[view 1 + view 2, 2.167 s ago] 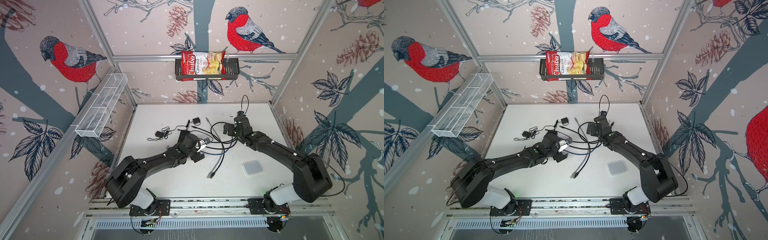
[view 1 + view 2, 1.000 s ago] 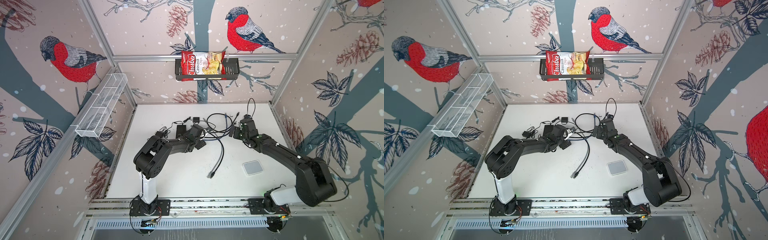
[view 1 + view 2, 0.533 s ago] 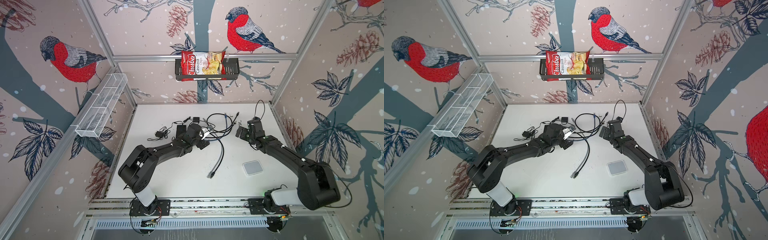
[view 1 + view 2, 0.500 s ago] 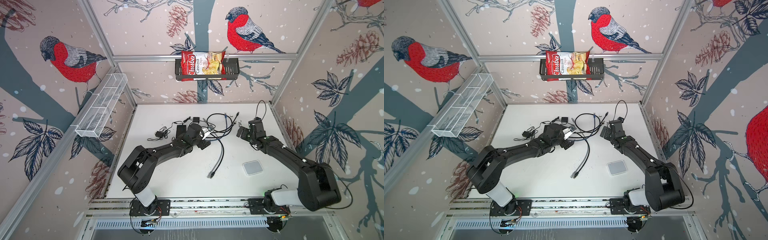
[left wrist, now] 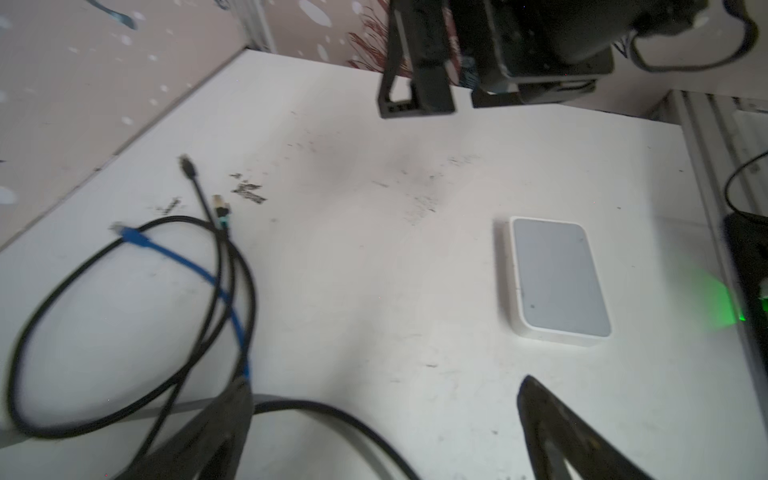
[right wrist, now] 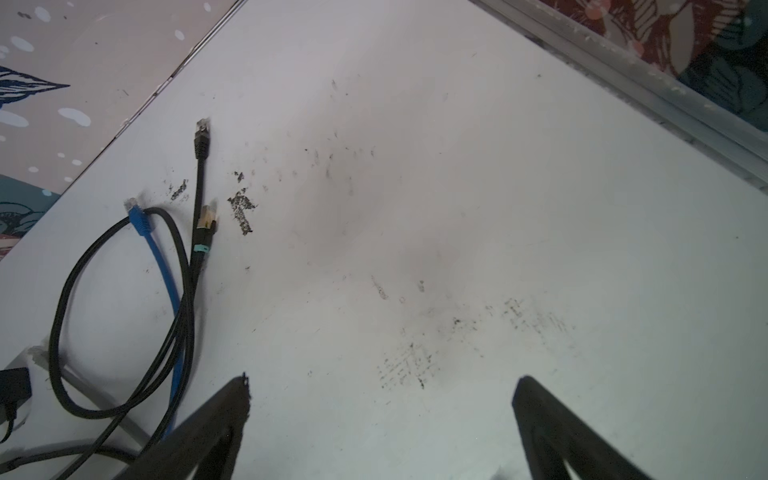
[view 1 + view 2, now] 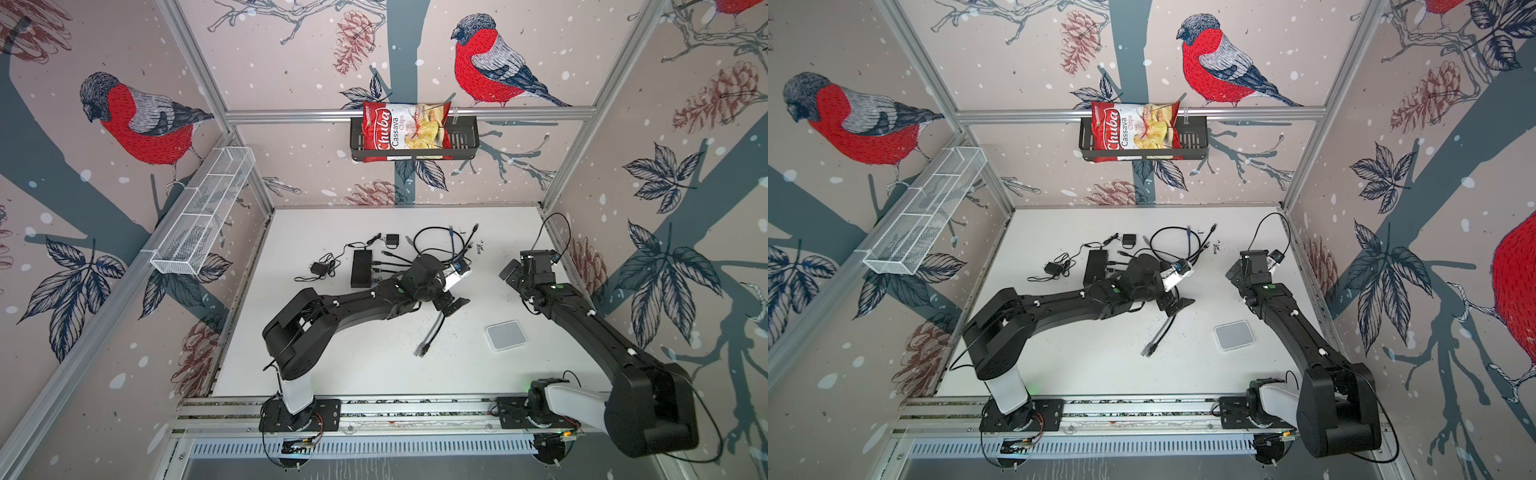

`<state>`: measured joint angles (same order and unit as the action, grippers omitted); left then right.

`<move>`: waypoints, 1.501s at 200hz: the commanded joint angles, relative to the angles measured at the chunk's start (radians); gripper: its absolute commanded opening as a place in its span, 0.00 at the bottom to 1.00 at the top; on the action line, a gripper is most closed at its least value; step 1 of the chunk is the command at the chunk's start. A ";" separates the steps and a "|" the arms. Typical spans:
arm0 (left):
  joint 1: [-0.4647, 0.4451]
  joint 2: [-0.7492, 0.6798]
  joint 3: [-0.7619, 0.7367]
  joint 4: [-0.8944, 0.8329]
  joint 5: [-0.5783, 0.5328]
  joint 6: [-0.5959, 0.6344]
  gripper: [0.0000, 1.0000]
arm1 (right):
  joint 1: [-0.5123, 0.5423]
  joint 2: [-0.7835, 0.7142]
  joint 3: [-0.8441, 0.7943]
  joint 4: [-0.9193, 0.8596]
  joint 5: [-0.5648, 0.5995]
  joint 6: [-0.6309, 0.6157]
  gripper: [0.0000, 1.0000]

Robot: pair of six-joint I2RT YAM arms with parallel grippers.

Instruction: Insert the plug into the switch port

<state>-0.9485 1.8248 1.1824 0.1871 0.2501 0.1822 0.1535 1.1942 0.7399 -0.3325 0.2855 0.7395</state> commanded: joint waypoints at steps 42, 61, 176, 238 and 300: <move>-0.165 0.189 0.180 -0.179 -0.038 -0.003 0.97 | -0.081 -0.062 -0.009 -0.076 0.018 0.011 0.99; -0.195 0.240 0.235 -0.206 -0.047 0.009 0.97 | -0.099 -0.092 -0.027 -0.070 0.010 0.006 1.00; -0.251 0.486 0.531 -0.391 -0.127 0.053 0.97 | -0.139 -0.185 -0.073 -0.029 -0.037 -0.054 1.00; -0.251 0.571 0.649 -0.491 -0.174 0.075 0.78 | -0.147 -0.222 -0.098 -0.002 -0.025 -0.067 1.00; -0.248 0.493 0.540 -0.448 -0.206 0.077 0.61 | -0.148 -0.217 -0.099 0.063 -0.104 -0.138 0.99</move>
<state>-1.2003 2.3608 1.7832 -0.2234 0.0944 0.2436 0.0059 0.9752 0.6430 -0.3374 0.2497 0.6643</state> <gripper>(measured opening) 0.723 0.995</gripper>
